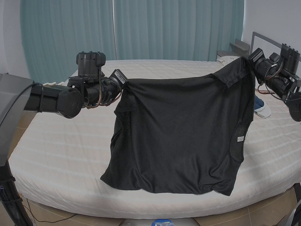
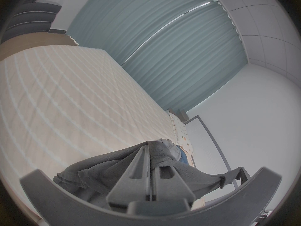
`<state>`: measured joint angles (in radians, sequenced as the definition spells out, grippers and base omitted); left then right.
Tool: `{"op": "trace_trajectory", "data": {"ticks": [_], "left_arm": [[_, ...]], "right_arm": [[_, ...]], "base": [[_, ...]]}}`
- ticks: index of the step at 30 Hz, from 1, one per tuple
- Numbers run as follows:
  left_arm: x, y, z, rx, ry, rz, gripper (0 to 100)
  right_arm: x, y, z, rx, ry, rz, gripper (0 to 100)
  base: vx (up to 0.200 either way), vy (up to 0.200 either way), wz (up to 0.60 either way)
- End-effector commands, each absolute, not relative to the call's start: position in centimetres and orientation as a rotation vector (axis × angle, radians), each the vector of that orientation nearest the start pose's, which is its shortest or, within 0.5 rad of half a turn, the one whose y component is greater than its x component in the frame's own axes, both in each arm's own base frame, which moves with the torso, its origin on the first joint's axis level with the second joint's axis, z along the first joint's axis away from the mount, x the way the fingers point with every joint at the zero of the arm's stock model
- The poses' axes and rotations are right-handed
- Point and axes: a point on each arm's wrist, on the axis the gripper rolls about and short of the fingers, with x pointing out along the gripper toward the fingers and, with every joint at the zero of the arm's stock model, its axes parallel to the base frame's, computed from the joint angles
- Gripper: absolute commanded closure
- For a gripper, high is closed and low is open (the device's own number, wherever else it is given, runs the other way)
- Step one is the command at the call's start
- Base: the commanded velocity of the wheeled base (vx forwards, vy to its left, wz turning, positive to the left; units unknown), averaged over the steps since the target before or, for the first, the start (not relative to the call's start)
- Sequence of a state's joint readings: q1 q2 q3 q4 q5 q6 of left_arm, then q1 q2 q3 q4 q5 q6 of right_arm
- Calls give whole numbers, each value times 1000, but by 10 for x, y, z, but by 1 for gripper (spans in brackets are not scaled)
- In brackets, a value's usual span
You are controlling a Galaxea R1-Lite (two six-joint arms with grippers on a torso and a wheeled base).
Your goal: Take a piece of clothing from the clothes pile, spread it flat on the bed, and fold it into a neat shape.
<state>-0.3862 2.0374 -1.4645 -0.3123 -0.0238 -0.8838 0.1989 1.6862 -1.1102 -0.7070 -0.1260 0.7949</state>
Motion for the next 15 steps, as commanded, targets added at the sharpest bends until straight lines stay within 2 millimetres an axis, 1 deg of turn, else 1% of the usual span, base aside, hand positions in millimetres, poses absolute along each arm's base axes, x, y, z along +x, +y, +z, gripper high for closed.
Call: {"op": "trace_trajectory", "data": {"ticks": [1, 2, 3, 5, 6, 7, 8, 9, 13, 15], "left_arm": [[413, -165, 176, -807, 476, -230, 100], [422, -164, 168, -808, 478, -216, 100], [427, -164, 163, -809, 482, -209, 100], [432, -165, 156, -808, 490, -201, 100], [438, -166, 145, -804, 505, -188, 100], [441, -167, 140, -802, 510, -180, 100], [441, -167, 139, -801, 512, -177, 100], [446, -169, 125, -792, 528, -156, 100], [458, -173, 102, -783, 548, -125, 100], [465, -175, 88, -778, 558, -110, 100]], "right_arm": [[355, 71, 234, 803, -11, 90, 100], [365, 74, 224, 803, -19, 100, 100], [370, 75, 218, 803, -20, 101, 100], [378, 77, 208, 802, -13, 98, 100], [386, 79, 195, 800, 2, 93, 100], [391, 80, 187, 798, 13, 87, 100], [391, 81, 185, 797, 16, 87, 100], [399, 82, 171, 794, 35, 76, 100], [413, 83, 143, 791, 50, 66, 100], [424, 83, 127, 791, 49, 60, 100]], "base": [[0, 0, 0], [0, 0, 0], [0, 0, 0], [0, 0, 0], [0, 0, 0], [0, 0, 0], [0, 0, 0], [0, 0, 0], [0, 0, 0], [0, 0, 0]]}}
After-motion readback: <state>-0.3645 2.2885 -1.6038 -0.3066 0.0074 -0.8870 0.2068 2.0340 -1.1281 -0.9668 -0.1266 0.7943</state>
